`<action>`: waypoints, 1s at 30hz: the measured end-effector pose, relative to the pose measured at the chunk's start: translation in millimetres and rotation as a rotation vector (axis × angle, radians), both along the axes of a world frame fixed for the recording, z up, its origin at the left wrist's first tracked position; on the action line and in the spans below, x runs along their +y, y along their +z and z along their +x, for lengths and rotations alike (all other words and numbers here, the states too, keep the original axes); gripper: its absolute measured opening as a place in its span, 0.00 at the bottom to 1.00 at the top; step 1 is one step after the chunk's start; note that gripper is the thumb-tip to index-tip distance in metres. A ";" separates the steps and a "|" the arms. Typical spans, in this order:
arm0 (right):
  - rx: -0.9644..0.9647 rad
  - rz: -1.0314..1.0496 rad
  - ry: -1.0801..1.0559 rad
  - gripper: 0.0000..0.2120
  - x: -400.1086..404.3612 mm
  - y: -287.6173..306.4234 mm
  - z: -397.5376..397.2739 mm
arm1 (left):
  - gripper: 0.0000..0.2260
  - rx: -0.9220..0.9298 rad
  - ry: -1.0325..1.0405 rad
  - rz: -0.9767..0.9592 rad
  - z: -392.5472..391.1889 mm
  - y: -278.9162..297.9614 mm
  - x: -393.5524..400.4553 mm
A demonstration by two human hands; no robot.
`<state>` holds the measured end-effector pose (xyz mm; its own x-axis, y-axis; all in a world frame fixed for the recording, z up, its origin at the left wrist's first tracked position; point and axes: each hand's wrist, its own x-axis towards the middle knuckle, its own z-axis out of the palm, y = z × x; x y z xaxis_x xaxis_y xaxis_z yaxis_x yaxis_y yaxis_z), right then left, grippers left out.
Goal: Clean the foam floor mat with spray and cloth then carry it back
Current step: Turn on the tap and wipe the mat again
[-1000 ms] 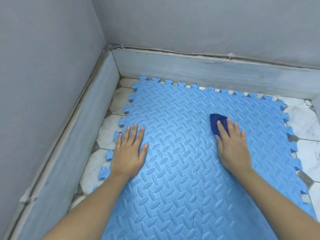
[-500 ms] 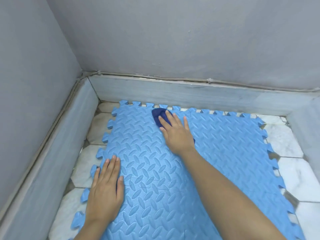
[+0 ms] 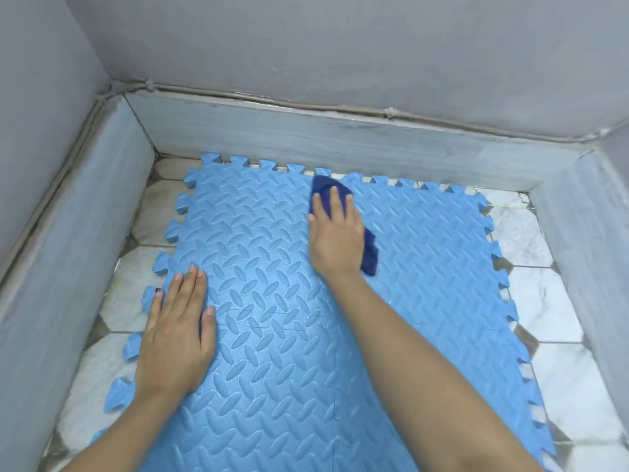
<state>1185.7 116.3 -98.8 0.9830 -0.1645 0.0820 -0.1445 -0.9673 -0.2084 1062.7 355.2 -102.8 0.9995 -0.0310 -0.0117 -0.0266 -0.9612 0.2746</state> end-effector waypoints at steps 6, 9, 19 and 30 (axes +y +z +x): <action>0.141 0.008 0.282 0.23 -5.0 2.5 2.6 | 0.28 0.011 0.003 -0.018 0.3 1.7 -2.9; 0.114 -0.030 -0.067 0.23 -119.6 4.7 2.1 | 0.28 0.008 0.007 -0.016 0.6 1.6 -3.1; 0.033 0.106 -0.174 0.22 -145.0 10.3 -98.4 | 0.28 -0.020 0.009 0.012 1.6 -0.4 -4.2; 0.153 0.007 0.168 0.27 -42.4 7.9 -184.7 | 0.23 -0.035 0.008 -0.026 -0.3 -1.2 -2.4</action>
